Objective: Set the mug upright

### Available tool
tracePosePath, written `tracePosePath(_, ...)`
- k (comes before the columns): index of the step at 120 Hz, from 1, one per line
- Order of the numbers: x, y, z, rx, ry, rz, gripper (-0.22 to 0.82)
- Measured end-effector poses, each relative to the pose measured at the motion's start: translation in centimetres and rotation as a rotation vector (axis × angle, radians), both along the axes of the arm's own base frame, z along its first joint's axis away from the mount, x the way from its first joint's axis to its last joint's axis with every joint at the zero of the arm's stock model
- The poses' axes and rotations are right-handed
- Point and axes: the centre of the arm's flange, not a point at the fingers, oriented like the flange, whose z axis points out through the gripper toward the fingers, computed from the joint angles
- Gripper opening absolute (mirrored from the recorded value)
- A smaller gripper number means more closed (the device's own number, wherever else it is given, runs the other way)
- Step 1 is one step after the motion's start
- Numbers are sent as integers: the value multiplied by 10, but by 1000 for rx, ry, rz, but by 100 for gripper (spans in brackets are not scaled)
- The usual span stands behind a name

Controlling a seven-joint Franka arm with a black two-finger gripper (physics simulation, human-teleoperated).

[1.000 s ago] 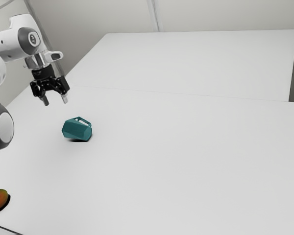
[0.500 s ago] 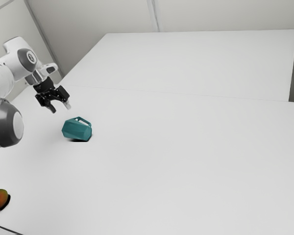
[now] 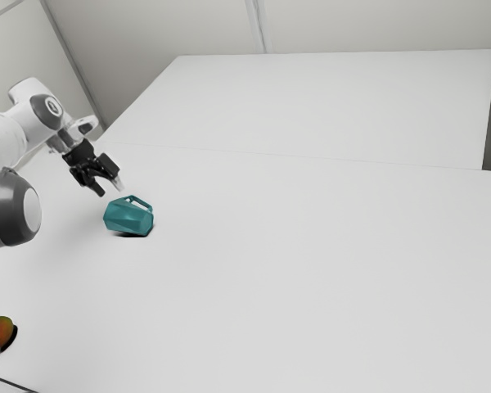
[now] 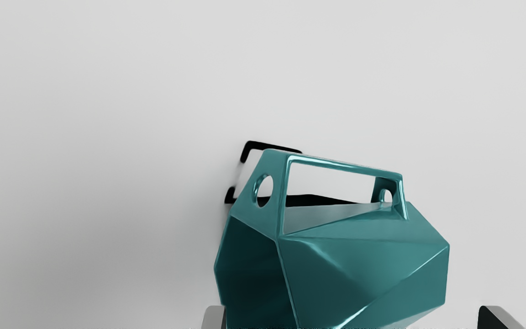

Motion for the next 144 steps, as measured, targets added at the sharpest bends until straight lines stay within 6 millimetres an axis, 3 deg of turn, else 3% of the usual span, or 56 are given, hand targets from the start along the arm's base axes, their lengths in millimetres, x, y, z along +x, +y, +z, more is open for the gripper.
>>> tracePosePath(41,-17,10,-15,-44,48,-33,60)
tracePosePath(109,-20,6,-50,-184,40,-13,60)
tracePosePath(144,-29,11,-56,-239,39,11,60)
